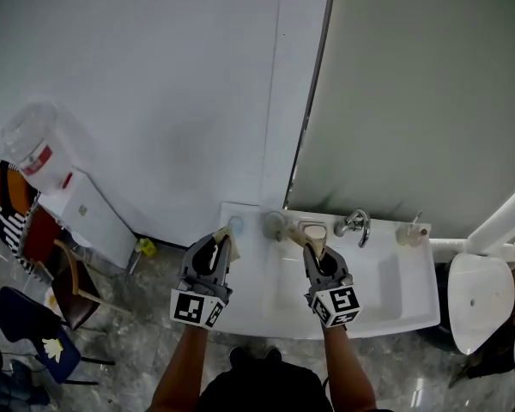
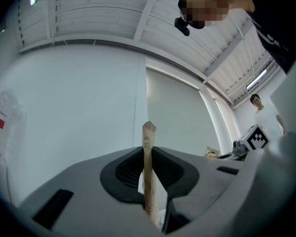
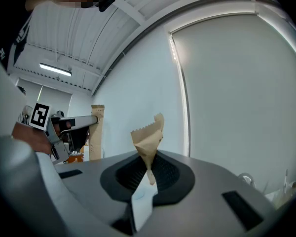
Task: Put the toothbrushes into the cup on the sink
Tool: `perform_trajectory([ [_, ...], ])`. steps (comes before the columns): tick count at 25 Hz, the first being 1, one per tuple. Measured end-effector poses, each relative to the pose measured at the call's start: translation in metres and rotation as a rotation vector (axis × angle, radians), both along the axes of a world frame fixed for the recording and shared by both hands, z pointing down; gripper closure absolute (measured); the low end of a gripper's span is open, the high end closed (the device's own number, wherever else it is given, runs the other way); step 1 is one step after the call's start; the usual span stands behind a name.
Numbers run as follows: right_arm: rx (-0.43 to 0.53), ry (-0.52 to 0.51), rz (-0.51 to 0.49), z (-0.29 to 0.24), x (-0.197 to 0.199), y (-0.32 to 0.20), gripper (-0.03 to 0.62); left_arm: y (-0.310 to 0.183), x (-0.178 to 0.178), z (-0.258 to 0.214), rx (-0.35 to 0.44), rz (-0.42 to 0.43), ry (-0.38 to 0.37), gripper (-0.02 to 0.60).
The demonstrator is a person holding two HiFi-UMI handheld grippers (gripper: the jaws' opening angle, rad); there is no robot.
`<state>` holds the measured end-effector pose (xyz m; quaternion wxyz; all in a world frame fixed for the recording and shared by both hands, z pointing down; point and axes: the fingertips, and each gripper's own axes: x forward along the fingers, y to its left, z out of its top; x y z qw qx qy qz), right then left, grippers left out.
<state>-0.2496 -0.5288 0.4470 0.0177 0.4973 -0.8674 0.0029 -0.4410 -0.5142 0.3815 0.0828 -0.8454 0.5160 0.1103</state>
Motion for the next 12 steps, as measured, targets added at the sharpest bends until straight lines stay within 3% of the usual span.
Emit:
perform_trajectory([
  [4, -0.02, 0.02, -0.006, 0.02, 0.007, -0.029, 0.545, -0.031, 0.015, 0.029, -0.035, 0.009, 0.0, 0.511],
  [12, -0.073, 0.043, -0.033, 0.09, 0.001, -0.092, 0.545, -0.076, 0.019, 0.073, -0.031, -0.008, 0.054, 0.511],
])
